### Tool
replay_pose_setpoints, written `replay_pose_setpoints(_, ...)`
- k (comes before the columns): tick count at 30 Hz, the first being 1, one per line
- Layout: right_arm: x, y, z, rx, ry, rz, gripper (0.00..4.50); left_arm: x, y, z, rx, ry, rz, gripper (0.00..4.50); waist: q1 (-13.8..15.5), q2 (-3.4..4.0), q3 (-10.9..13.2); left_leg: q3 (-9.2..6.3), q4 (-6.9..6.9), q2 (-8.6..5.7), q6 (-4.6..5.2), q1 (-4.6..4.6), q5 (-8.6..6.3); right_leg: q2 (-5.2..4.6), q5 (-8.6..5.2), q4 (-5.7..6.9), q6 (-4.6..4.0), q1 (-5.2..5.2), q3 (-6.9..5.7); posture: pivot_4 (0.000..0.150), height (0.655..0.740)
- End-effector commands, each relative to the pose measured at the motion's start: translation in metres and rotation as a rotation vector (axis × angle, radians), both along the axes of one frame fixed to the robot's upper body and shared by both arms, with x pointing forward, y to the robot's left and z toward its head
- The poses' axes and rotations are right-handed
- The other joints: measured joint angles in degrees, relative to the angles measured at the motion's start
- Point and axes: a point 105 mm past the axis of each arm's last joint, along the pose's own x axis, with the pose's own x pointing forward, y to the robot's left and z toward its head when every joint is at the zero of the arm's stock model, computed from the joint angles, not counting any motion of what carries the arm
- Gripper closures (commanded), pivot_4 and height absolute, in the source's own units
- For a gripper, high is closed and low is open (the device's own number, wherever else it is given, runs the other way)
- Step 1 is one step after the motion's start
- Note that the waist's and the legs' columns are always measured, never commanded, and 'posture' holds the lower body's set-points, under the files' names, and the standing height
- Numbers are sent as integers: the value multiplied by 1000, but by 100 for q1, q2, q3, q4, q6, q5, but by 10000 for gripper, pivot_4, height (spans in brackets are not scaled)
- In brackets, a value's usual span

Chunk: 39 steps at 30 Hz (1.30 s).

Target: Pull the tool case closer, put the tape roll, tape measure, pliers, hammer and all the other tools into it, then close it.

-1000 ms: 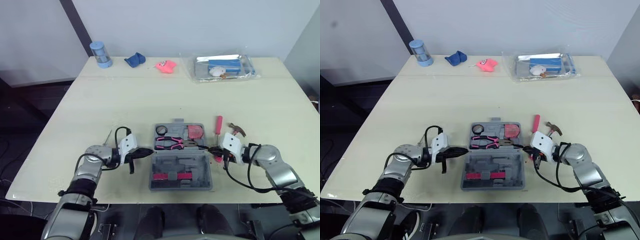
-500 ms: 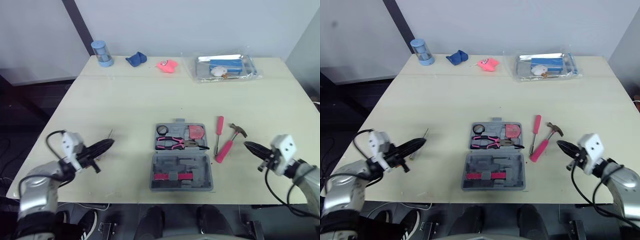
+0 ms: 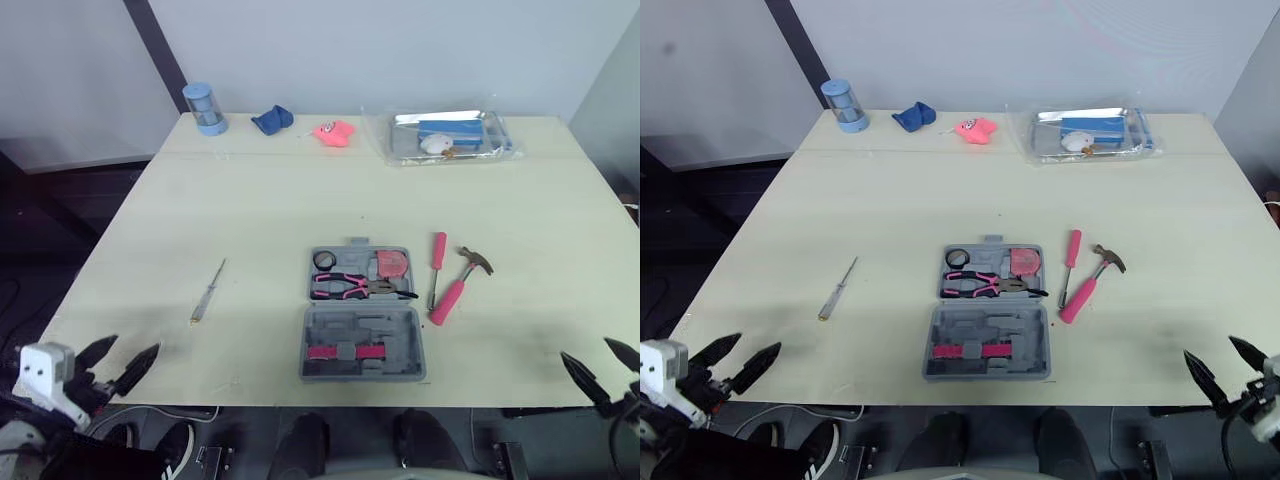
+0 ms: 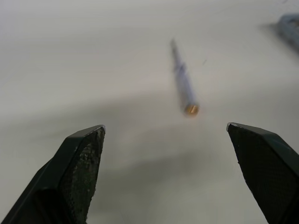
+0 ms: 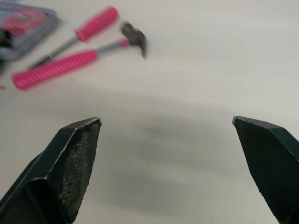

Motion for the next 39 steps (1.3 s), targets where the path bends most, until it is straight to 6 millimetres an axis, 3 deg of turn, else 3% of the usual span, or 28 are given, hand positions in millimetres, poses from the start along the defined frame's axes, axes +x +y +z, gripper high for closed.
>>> replay_pose_setpoints(1,-6,-11,7,-44,-34,-13,389,-1,0,7,13,-47,31,0,2,0,0,1,0,0,0,0,0,0,0,0,0,0,1,1500,7400)
replay_pose_setpoints(7,7,9,25,-43,-97,129,389,20,-15,12,-8,-66,31,0,4,5,-7,4,1,0,0,3,0,0,1,2,1,1,6,1500,7400)
replay_pose_setpoints(14,29,72,61,-3,-183,514,389,57,-19,17,29,-52,95,0,-3,7,-9,3,0,1,0,10,0,3,2,4,2,5,7,1500,7400)
replay_pose_setpoints(17,35,106,80,-15,-213,756,389,76,-29,15,42,-30,68,0,8,8,-8,4,2,-1,-1,8,1,1,3,3,3,6,7,1500,7400)
replay_pose_setpoints(25,50,153,104,-27,-297,1016,389,103,-47,3,54,33,7,0,5,7,-8,-6,6,-1,-2,2,1,2,3,3,3,5,-4,1500,7400)
replay_pose_setpoints(33,54,170,108,-22,-318,1079,389,123,-53,-12,62,37,7,0,29,6,-9,-15,16,-3,-2,-10,2,0,4,3,2,3,-15,1500,7400)
replay_pose_setpoints(39,55,176,114,-26,-335,1096,389,137,-69,-15,35,13,-31,0,38,6,-9,-21,25,-4,-2,-9,2,0,4,11,2,5,-19,1500,7400)
